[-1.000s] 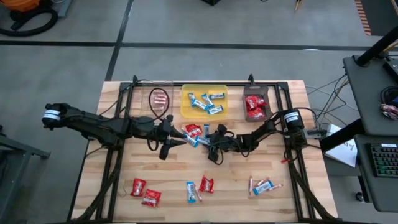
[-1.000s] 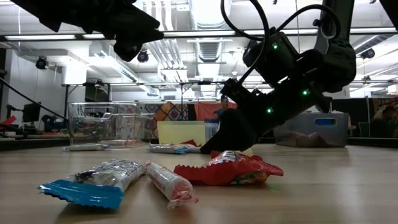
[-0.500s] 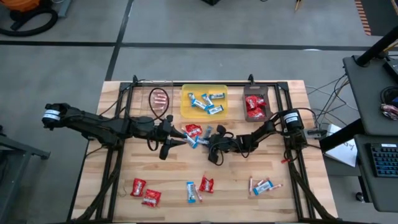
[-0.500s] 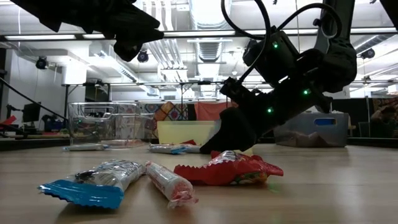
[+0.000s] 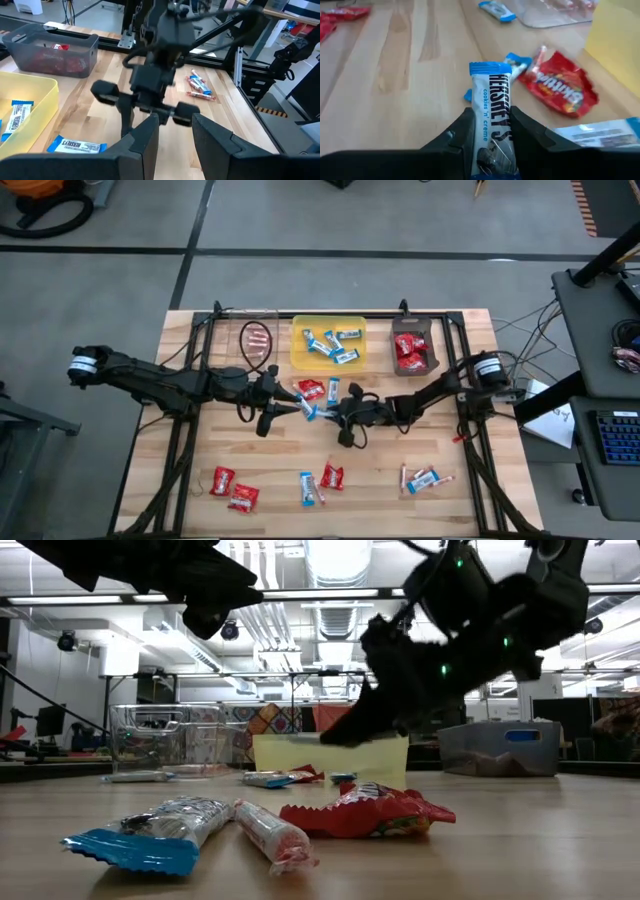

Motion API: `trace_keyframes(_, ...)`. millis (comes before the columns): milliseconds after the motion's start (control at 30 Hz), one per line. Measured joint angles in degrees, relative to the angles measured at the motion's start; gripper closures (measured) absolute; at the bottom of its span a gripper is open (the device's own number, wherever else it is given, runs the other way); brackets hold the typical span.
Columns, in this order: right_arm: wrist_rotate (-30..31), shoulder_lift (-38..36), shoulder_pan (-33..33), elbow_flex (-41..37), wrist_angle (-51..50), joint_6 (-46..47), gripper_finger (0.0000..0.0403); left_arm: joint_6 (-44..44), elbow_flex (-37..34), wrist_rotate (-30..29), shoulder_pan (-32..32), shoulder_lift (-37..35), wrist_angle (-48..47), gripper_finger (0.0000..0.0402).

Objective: Sort candy
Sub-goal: Put the white chocolate into the yellow bin

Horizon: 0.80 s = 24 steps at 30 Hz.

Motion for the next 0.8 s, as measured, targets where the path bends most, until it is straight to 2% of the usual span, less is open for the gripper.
trace_keyframes(200,-0.37,-9.91,-1.76,0.61,-11.02,0.10,0.0307,1.42,0.72,0.00,0.09,-0.02,-0.11,0.0299)
trace_keyframes(333,0.05,-16.35,-6.46,3.60,-23.03,-0.95,0.0311,2.99,2.84,0.02,0.07,-0.15,0.00,0.0299)
trace_keyframes(433,-0.12,-19.01,-11.16,6.98,-30.92,1.72,0.0312,4.42,4.21,0.00,0.08,-0.15,-0.14,0.0299)
trace_keyframes(533,-0.14,-19.29,-15.85,9.87,-34.96,3.84,0.0313,6.11,5.20,0.00,0.07,-0.15,-0.13,0.0299)
trace_keyframes(633,-1.82,-18.22,-20.13,12.76,-37.00,-0.63,0.0313,7.15,5.86,0.00,0.07,-0.15,-0.15,0.0299)
trace_keyframes(800,-1.41,-13.91,-28.07,17.23,-42.41,9.72,0.0313,7.31,5.90,0.00,0.07,-0.13,-0.59,0.0299)
